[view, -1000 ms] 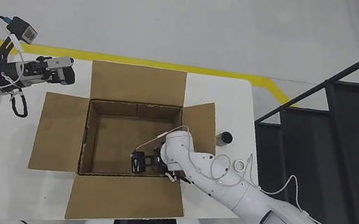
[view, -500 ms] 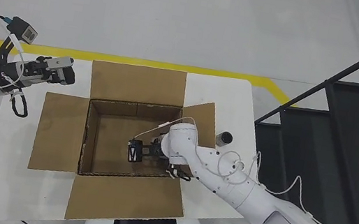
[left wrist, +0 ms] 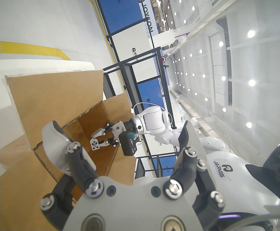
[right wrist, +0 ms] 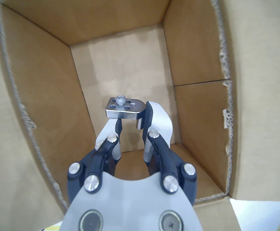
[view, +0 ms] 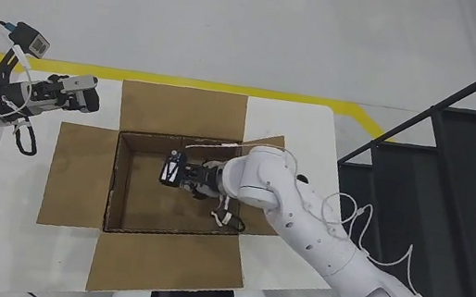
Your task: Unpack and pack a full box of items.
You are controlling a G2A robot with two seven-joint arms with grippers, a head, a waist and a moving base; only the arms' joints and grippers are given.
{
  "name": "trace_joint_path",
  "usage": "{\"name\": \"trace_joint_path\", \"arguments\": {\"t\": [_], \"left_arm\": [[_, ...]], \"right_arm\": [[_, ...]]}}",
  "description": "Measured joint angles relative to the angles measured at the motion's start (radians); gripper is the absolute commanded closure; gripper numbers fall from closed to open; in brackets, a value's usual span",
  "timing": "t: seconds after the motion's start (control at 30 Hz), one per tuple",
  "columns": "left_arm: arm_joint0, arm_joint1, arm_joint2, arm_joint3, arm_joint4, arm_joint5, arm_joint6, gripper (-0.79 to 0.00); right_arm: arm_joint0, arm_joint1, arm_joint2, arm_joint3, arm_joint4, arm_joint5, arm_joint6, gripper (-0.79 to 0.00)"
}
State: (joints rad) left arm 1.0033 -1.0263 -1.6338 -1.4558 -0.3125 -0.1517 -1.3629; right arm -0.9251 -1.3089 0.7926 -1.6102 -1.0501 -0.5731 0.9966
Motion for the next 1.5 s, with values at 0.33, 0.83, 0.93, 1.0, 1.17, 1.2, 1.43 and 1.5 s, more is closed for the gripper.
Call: {"name": "trace_joint_path", "arguments": {"t": [0.33, 0.83, 0.93, 1.0, 1.17, 1.2, 1.43, 1.5], "left_arm": [[0.0, 0.0, 0.0, 0.0, 0.0, 0.0, 0.0, -0.785], [0.0, 0.0, 0.0, 0.0, 0.0, 0.0, 0.0, -0.785], [0.0, 0.0, 0.0, 0.0, 0.0, 0.0, 0.0, -0.785], [0.0, 0.0, 0.0, 0.0, 0.0, 0.0, 0.0, -0.785], [0.0, 0.0, 0.0, 0.0, 0.0, 0.0, 0.0, -0.785], [0.0, 0.0, 0.0, 0.0, 0.0, 0.0, 0.0, -0.785], [0.0, 0.0, 0.0, 0.0, 0.0, 0.0, 0.0, -0.785], [0.0, 0.0, 0.0, 0.0, 0.0, 0.0, 0.0, -0.785]], "right_arm": [[-0.189, 0.059, 0.213, -0.198, 0.115, 0.029, -0.034, 0.0], [-0.59, 0.13, 0.594, -0.51, 0.262, 0.062, -0.132, 0.0], [-0.586, 0.13, 0.591, -0.509, 0.261, 0.061, -0.131, 0.0], [-0.586, 0.13, 0.591, -0.509, 0.261, 0.062, -0.131, 0.0], [-0.587, 0.13, 0.591, -0.509, 0.261, 0.062, -0.131, 0.0], [-0.587, 0.13, 0.591, -0.509, 0.261, 0.062, -0.131, 0.0], [-0.609, 0.139, 0.644, -0.508, 0.34, 0.03, -0.154, 0.0], [-0.627, 0.146, 0.692, -0.508, 0.402, 0.007, -0.148, 0.0]]}}
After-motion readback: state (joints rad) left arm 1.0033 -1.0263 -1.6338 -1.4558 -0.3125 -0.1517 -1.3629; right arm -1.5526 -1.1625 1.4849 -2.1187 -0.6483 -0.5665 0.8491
